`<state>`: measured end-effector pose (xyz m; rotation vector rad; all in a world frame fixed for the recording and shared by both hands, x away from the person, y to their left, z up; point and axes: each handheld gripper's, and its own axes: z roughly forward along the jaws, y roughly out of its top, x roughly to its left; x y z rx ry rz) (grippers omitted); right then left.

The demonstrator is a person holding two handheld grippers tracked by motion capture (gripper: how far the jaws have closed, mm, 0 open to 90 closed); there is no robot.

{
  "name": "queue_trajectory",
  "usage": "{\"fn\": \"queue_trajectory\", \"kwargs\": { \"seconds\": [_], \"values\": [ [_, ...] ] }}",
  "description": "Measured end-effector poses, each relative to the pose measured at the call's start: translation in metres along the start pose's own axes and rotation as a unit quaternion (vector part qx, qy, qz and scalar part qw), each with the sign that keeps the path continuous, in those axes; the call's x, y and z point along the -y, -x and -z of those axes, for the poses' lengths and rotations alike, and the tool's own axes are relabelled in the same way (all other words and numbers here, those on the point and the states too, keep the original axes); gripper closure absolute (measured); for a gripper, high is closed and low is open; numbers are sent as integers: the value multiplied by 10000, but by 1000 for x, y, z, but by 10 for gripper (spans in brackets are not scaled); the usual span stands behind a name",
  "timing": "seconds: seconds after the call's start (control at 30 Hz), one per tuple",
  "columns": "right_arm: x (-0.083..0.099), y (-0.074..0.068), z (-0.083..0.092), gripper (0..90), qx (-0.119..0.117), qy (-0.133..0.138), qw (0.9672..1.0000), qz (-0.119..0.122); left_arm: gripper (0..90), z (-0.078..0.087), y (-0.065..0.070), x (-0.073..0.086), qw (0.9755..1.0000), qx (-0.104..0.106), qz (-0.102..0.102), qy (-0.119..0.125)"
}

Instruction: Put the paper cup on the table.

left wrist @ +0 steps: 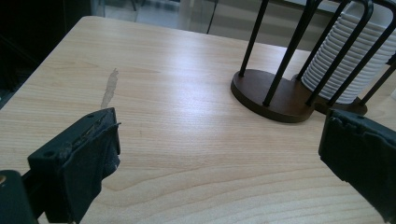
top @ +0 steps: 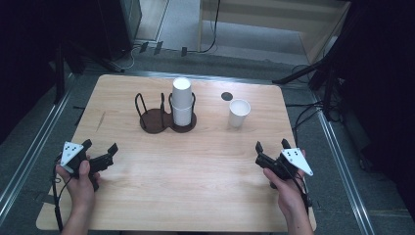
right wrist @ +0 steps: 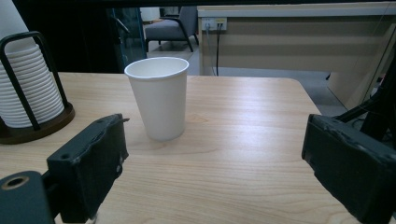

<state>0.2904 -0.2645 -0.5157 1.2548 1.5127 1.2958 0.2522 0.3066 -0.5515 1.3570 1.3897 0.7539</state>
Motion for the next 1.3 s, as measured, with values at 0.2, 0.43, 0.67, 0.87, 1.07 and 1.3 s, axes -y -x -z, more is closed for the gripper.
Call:
{"fn": "queue_trajectory", "kwargs": {
  "seconds": [0.2,0.43,0.67,0.87,1.07,1.3],
  "values": [
    [1,8,8,65,61,-7,10000,-19,0,0,0,0,10000,-5,2,7],
    [6,22,23,65,167,-12,9998,-77,0,0,-1,0,10000,-2,20,19],
    [14,31,37,65,191,-52,9997,-140,0,0,-1,0,10000,0,72,37],
    [18,36,53,130,159,-43,9997,-155,0,1,-2,0,10000,1,78,46],
    [22,39,60,125,185,-1,9995,-273,0,1,-1,0,10000,-5,59,52],
    [28,40,66,126,183,-12,9994,-280,0,3,-2,1,9999,-6,121,111]
  ]
}}
